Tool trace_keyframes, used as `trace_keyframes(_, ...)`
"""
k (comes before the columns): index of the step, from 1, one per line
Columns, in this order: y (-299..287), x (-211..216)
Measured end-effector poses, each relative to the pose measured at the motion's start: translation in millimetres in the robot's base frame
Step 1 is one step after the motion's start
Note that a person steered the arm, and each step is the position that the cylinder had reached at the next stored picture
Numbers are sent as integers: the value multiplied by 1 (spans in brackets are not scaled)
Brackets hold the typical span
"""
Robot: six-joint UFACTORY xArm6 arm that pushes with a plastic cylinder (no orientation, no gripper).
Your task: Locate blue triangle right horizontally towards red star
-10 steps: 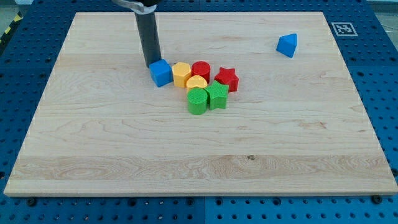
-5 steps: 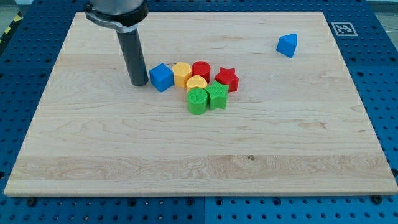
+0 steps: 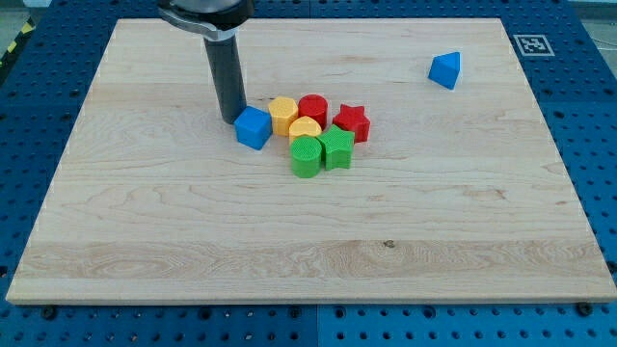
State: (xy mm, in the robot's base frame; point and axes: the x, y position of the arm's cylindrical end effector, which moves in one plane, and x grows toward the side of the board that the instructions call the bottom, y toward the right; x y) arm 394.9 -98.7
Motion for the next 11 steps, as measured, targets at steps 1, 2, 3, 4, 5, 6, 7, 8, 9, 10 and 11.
trace_keyframes(1, -4, -20)
trace_keyframes(2, -6, -46)
trace_keyframes(3, -5, -69)
trace_keyframes(4, -5, -75)
trace_keyframes(5, -5, -91)
trace_keyframes(6, 19, -137)
trace_keyframes(7, 82, -168)
trace_keyframes(8, 88, -174)
trace_keyframes(9, 109, -177)
trace_keyframes(10, 138, -177)
trace_keyframes(11, 139, -177)
